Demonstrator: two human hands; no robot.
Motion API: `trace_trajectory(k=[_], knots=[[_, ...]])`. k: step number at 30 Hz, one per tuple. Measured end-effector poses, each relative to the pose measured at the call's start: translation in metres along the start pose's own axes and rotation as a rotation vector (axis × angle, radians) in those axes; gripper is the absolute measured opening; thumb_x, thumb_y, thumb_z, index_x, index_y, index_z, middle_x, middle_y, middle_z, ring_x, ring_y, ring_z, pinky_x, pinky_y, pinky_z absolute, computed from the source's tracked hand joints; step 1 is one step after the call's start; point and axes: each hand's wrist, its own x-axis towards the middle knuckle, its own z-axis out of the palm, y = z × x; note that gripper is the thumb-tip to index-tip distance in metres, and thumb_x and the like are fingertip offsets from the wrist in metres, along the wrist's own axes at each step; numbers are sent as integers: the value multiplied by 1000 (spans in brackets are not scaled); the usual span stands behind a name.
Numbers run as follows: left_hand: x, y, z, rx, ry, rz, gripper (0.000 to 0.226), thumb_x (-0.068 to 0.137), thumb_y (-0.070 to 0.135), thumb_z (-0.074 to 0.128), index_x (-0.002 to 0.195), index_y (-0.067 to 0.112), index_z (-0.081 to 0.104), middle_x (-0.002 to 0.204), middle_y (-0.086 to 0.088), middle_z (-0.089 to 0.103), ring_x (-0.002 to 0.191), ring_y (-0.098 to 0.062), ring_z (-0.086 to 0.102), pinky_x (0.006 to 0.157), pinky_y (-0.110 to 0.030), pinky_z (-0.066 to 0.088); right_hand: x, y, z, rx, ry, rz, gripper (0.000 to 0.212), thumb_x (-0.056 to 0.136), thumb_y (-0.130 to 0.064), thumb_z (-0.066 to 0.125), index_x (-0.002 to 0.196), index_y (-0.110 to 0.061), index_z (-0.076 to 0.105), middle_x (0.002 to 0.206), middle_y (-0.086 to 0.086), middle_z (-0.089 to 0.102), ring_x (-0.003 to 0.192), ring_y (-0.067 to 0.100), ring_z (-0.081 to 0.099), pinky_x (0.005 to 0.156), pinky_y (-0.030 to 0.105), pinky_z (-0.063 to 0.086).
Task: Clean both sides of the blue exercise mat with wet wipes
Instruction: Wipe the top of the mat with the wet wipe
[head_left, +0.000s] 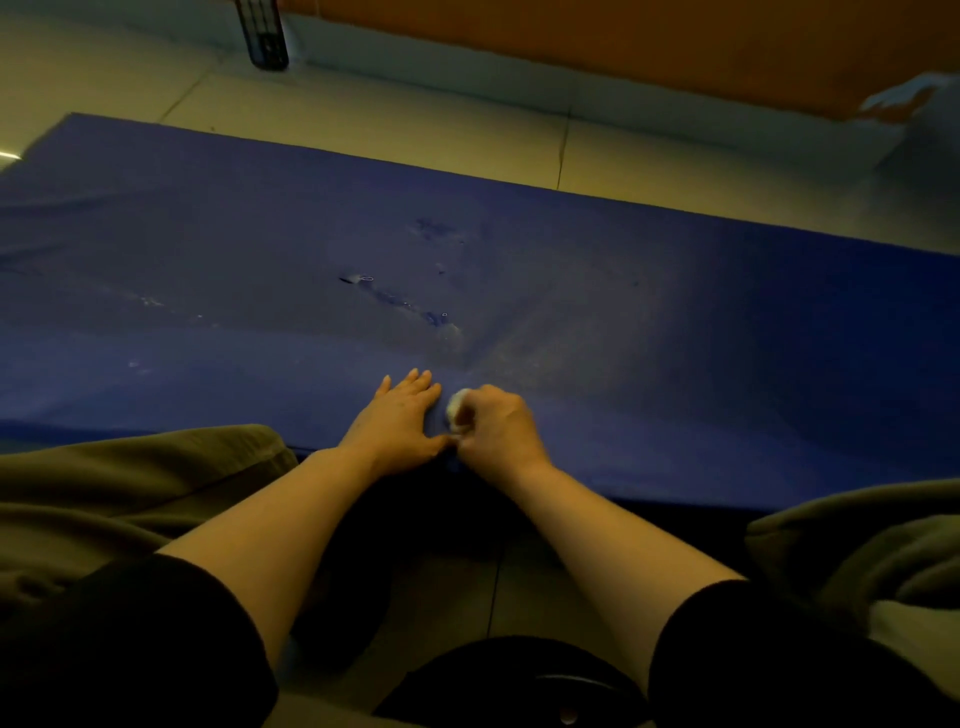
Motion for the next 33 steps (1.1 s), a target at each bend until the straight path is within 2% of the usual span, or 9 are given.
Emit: trace_trajectory(k=[3, 5, 7, 12, 16, 23, 29, 31, 33], knots=[[-5, -4, -6, -8, -99, 64, 98, 86, 52, 64, 154, 11, 7, 162, -6, -4, 149, -18, -7, 118, -39, -12, -12, 2, -2, -14, 14, 0, 6, 80, -7, 57, 78, -11, 61, 98, 15, 61, 91, 33, 57, 70, 30, 40], [-7, -5, -9, 134, -196, 102, 125, 70, 68, 70, 154, 13, -4, 161, -5, -13, 148, -18, -14, 115, -42, -17, -17, 27, -15, -72, 73, 135, 12, 82, -10, 55, 78, -8, 66, 96, 17, 65, 91, 35, 59, 74, 33, 45], [-10, -3, -3, 297, -208, 127, 132, 67, 70, 70, 153, 13, -14, 158, -4, -22, 147, -21, -19, 115, -46, -18, -23, 49, -28, -137, 110, 273, 15, 80, -10, 53, 81, -6, 68, 94, 15, 67, 90, 35, 61, 72, 33, 48], [-11, 10, 7, 473, -129, 146, 99, 89, 42, 60, 154, 15, -10, 161, -11, -13, 148, -29, -12, 115, -60, -6, -33, 24, -20, -203, 128, 214, 19, 83, -13, 53, 93, -4, 67, 105, 16, 62, 97, 35, 58, 76, 33, 46], [-11, 44, -15, 379, -86, 241, 82, 94, 27, 56, 155, 13, 2, 162, -8, 1, 149, -27, 2, 117, -55, 6, -34, 16, -45, -299, 410, 226, 22, 89, -17, 48, 95, -2, 63, 106, 17, 61, 100, 36, 57, 77, 36, 44], [12, 173, -14, 240, 149, 409, 74, 95, 25, 54, 152, 6, 12, 160, -14, 13, 147, -32, 15, 115, -57, 18, -41, 63, -158, -345, 684, 560, 29, 83, -19, 54, 101, 0, 66, 109, 22, 64, 101, 40, 60, 81, 39, 49], [34, 249, 27, 248, 25, 416, 68, 98, 21, 49, 151, 1, 12, 158, -20, 13, 146, -39, 12, 113, -63, 14, -60, 137, -168, -223, 655, 736, 26, 82, -16, 57, 98, 2, 65, 108, 23, 64, 102, 40, 58, 79, 39, 49], [42, 251, 48, 244, -67, 408, 71, 98, 32, 50, 151, 3, 14, 158, -20, 13, 146, -38, 10, 115, -60, 10, -65, 161, -153, -178, 583, 779, 26, 85, -15, 54, 100, 2, 64, 110, 24, 63, 103, 41, 57, 79, 39, 48], [48, 240, 58, 195, -148, 440, 68, 96, 46, 50, 146, 4, 29, 154, -16, 25, 145, -33, 18, 115, -56, 11, -74, 179, -137, -139, 479, 820, 24, 87, -14, 51, 100, 0, 65, 110, 23, 62, 102, 40, 57, 80, 38, 48]])
